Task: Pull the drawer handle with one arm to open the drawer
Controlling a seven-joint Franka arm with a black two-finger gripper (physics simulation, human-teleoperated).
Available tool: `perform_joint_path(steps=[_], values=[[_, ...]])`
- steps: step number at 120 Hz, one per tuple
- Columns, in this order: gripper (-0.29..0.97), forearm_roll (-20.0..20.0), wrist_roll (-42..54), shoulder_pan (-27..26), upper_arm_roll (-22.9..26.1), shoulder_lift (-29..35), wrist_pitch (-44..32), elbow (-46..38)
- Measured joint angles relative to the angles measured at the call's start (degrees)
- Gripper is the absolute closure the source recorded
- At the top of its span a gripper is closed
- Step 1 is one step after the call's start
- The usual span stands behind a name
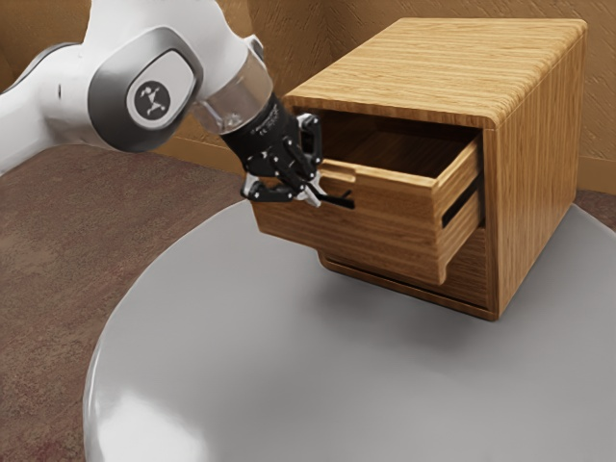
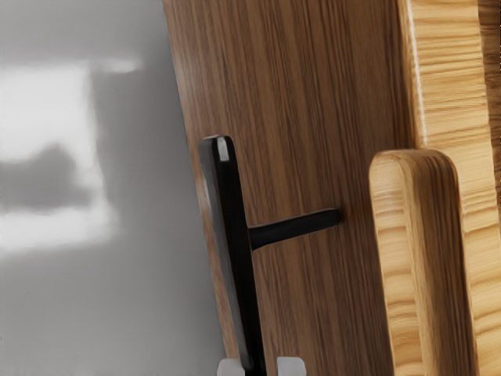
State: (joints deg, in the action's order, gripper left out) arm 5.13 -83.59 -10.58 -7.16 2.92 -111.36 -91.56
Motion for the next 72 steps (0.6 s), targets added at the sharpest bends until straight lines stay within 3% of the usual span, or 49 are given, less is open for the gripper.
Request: perform_joint_path(steps=[72], values=[[0.79,-0.2,-0.3,0.6,1.4,9.3,-1.8,-10.2]])
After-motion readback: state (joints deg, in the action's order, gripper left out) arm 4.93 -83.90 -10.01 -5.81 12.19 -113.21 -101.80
